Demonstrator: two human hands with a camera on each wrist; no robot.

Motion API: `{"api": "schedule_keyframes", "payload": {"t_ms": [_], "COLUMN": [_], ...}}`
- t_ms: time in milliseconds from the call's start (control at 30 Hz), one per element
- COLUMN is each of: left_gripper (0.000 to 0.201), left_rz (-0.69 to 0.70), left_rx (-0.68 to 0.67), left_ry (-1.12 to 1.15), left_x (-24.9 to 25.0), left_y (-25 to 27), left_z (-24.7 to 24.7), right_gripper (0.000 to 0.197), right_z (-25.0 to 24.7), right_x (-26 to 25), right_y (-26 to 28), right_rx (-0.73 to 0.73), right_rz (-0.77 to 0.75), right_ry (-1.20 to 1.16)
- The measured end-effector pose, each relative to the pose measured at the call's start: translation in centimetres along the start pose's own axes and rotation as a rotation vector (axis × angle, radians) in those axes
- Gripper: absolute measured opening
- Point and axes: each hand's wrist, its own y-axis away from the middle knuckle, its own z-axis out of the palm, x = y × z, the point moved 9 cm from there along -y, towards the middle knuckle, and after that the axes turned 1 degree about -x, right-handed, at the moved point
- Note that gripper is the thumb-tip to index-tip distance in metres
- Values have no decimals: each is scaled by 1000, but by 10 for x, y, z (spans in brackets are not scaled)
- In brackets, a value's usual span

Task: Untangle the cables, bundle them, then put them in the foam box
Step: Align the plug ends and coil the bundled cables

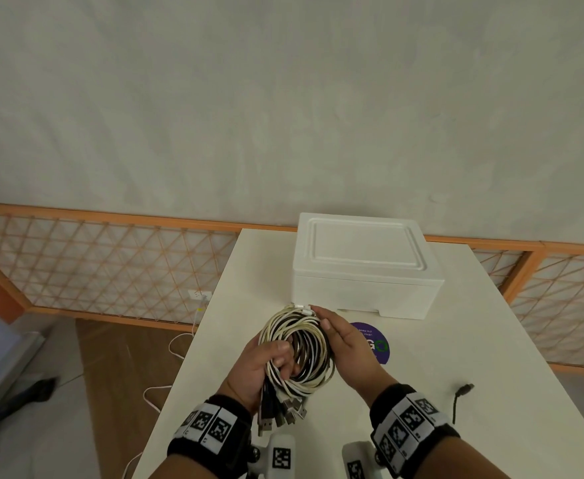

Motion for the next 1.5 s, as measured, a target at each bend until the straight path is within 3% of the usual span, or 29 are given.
{"api": "schedule_keyframes", "payload": {"t_ms": [133,300,500,600,733,900,967,1100,1367,1467,1500], "left_gripper": [24,31,31,21,7,8,4,17,26,25,35], "left_rz": [7,-38,-30,-12,35,20,26,14,-67,-95,-90], "left_rx": [27,97,246,353,466,540,560,569,366,303,292], "left_ry": [38,141,246,208,168,152,91,-314,-837,-894,-816], "left_x": [0,-2,1,2,10,11,14,17,14,7,4], "left_y": [-2,-3,-10,-8,-2,4,5,5,1,3,6], "left_z": [1,-11,-25,-36,-51,-63,-62,-55,-23,-15,-15], "right_gripper": [38,62,35,30,29,30,30,26,24,16,10], "right_z": [-6,3,47,50,35,23,28,54,64,63,61], "right_x": [5,15,40,30,25,12,0,-32,-69,-78,-82], "right_y": [10,22,33,32,24,17,18,25,27,20,18], "right_rx": [59,-58,-389,-436,-400,-363,-377,-431,-470,-467,-446], "right_rz": [-66,10,71,33,67,109,55,-151,-352,-394,-420], "right_ry": [342,704,1135,1254,1289,1285,1300,1327,1303,1322,1338]}}
